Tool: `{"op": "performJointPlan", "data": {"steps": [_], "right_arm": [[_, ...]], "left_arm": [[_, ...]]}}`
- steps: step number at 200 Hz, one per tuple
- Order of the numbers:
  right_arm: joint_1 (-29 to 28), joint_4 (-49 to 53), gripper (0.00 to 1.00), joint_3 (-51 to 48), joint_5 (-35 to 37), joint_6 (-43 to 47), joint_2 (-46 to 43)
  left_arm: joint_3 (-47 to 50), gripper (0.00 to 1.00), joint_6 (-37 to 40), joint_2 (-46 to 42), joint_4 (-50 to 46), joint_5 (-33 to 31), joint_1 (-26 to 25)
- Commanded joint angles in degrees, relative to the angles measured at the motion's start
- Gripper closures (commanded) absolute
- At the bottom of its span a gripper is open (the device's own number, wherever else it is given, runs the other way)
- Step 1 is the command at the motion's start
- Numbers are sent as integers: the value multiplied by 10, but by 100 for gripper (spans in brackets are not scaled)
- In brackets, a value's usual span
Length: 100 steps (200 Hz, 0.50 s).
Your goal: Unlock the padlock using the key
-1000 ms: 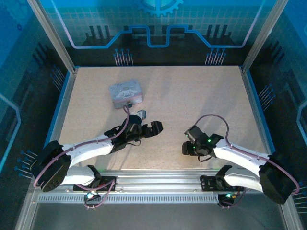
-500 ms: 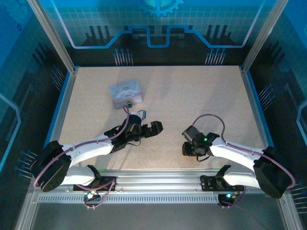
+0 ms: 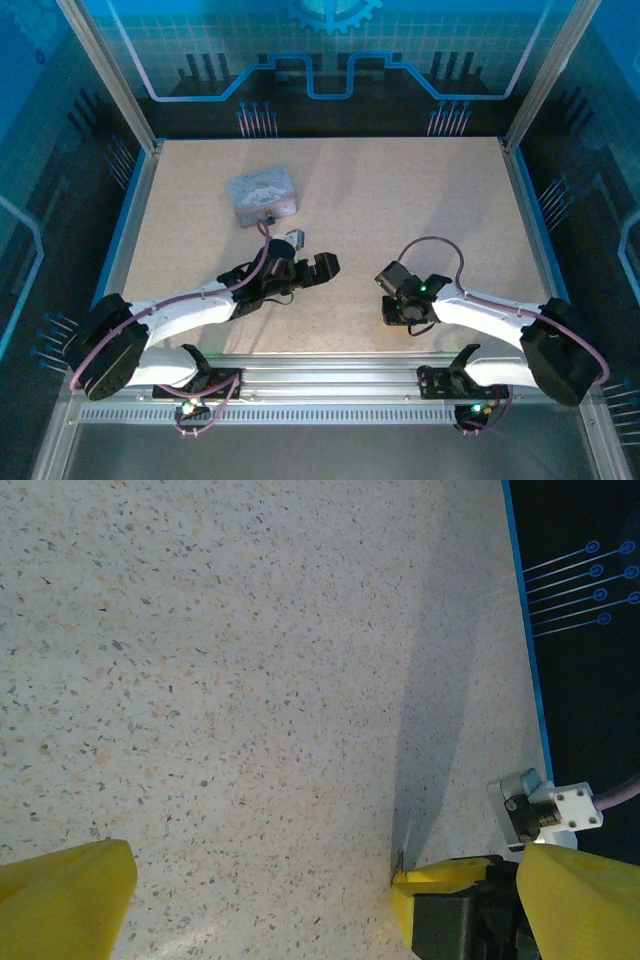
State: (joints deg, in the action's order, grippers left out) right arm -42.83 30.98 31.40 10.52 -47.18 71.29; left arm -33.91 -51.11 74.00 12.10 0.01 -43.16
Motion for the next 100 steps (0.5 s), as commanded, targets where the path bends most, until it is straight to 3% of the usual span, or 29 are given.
{"op": "performJointPlan", "data": {"steps": [1,100], "right_arm": [[-10,6,75,14,11,-7,2],[-14,22,87,24,19,-1,-10]], "left_arm": [[7,1,1,-4,-3,-5,-3],[7,1,2,-6,-6,-5,-3]]}}
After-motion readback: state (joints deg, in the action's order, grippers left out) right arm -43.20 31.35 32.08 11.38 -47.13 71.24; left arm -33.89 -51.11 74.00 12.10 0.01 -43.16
